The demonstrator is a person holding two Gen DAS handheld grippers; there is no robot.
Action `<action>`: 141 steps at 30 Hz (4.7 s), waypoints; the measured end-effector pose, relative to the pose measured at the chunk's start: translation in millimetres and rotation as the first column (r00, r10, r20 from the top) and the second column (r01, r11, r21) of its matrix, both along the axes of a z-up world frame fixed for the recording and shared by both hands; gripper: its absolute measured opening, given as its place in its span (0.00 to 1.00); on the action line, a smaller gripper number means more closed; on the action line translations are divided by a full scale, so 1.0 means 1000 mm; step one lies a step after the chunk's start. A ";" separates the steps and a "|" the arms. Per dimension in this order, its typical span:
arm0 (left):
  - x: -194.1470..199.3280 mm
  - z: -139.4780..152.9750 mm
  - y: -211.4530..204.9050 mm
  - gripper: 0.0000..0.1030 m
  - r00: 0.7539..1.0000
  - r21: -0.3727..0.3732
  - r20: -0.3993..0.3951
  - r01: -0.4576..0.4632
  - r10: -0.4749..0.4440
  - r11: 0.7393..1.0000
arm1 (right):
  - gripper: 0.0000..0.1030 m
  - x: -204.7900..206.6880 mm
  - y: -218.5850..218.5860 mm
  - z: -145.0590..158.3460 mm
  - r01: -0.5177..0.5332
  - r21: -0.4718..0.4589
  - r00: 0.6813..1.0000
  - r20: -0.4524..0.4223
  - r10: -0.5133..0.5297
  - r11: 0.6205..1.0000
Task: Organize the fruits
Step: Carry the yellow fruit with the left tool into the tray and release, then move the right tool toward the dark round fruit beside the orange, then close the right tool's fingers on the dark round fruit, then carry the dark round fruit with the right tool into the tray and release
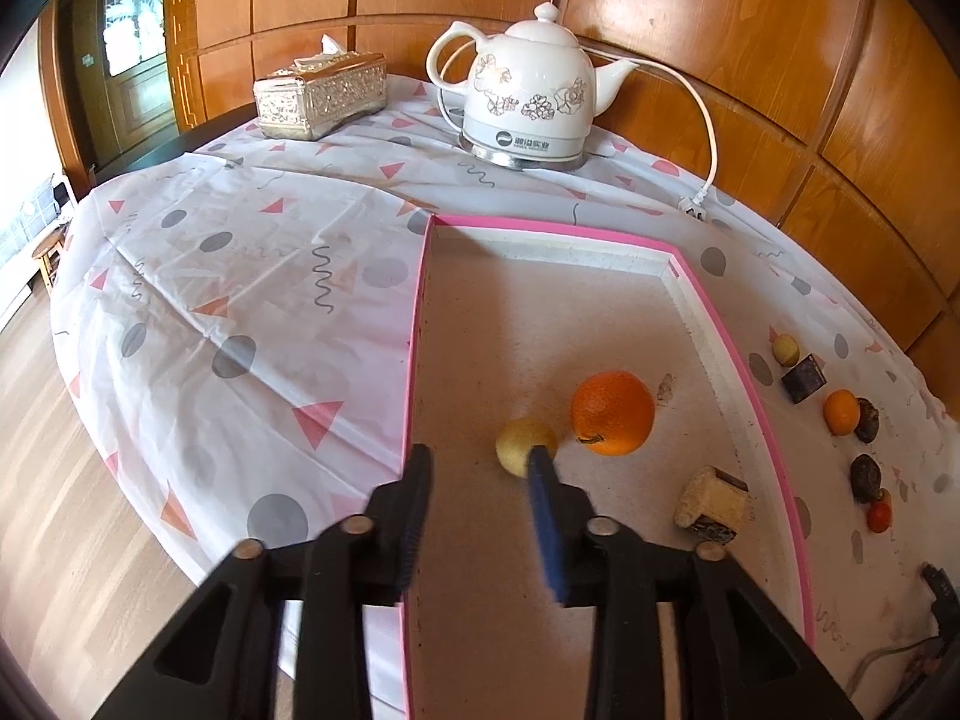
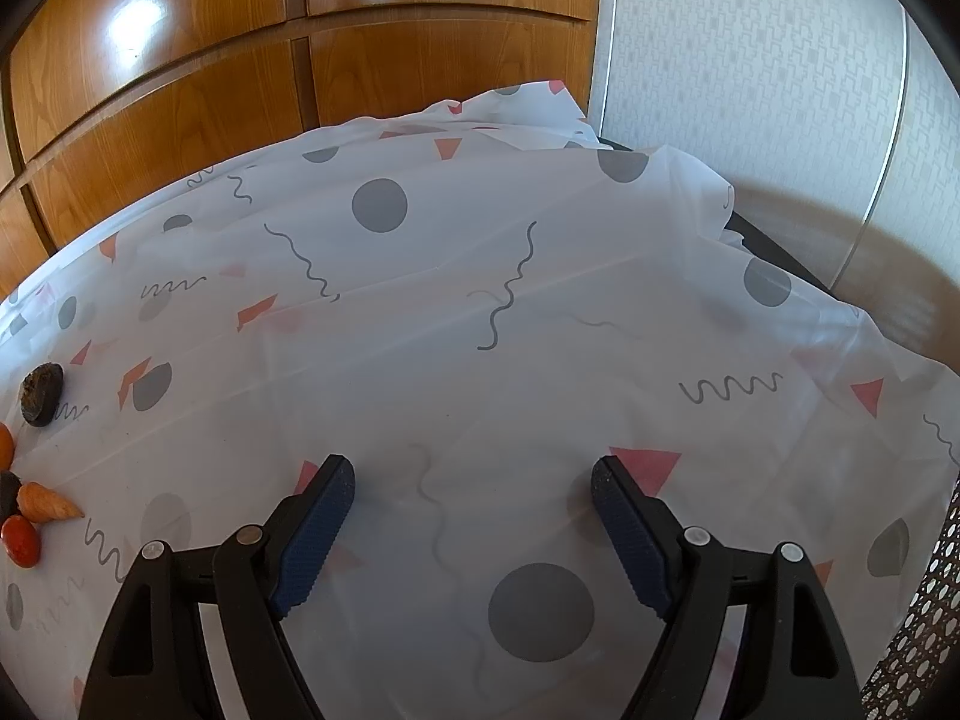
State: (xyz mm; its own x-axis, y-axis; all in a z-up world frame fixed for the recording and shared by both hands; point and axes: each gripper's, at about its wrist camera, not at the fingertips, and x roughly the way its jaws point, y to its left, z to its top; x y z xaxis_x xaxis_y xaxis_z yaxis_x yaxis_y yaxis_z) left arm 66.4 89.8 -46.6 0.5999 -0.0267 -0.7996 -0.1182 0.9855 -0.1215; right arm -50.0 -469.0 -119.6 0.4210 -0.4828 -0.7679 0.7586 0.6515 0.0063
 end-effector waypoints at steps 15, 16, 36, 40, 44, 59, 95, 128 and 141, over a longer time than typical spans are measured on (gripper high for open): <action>-0.022 0.015 0.003 0.82 0.999 -0.076 -0.009 -0.053 0.053 0.996 | 0.87 0.000 -0.002 -0.001 -0.019 0.022 1.000 0.013 0.019 1.000; -0.023 0.018 0.004 0.84 0.998 -0.077 -0.007 -0.060 0.059 0.995 | 0.88 0.000 -0.002 -0.002 -0.021 0.022 1.000 0.012 0.021 1.000; -0.054 0.053 -0.014 1.00 0.970 0.102 0.219 -0.128 0.103 0.986 | 0.89 0.001 0.000 0.000 -0.027 0.019 0.999 -0.015 0.028 0.999; -0.055 0.047 -0.018 1.00 0.975 0.086 0.203 -0.107 0.088 0.991 | 0.89 0.004 0.002 0.001 -0.023 0.029 0.999 -0.027 0.024 0.999; -0.052 0.040 -0.018 1.00 0.982 0.057 0.169 -0.099 0.088 0.993 | 0.89 0.008 0.004 0.002 -0.036 0.037 0.999 -0.037 0.038 0.999; -0.051 0.035 0.001 1.00 0.980 0.019 0.138 -0.149 0.145 0.989 | 0.79 0.089 0.066 0.022 -0.367 0.091 0.929 -0.010 0.369 0.926; -0.046 0.000 0.037 1.00 0.953 -0.007 -0.018 -0.302 0.301 0.953 | 0.46 0.227 0.148 0.023 -0.654 0.077 0.745 -0.107 0.658 0.753; -0.069 0.015 0.059 1.00 0.936 -0.073 0.010 -0.349 0.351 0.934 | 0.46 0.104 0.366 0.075 -0.982 0.106 0.167 0.083 0.983 0.157; -0.067 0.009 0.073 1.00 0.922 -0.078 -0.006 -0.386 0.387 0.919 | 0.46 0.115 0.411 0.041 -0.981 0.159 0.114 -0.014 0.993 0.115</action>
State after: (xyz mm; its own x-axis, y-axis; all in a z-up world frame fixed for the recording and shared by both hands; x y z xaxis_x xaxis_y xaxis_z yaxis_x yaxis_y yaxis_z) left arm -0.6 162.3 -37.9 0.5834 0.1482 -0.7986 -0.4868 0.8508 -0.1978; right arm 65.2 -58.0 -78.4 0.3988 0.3666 -0.8406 -0.5515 0.8282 0.0996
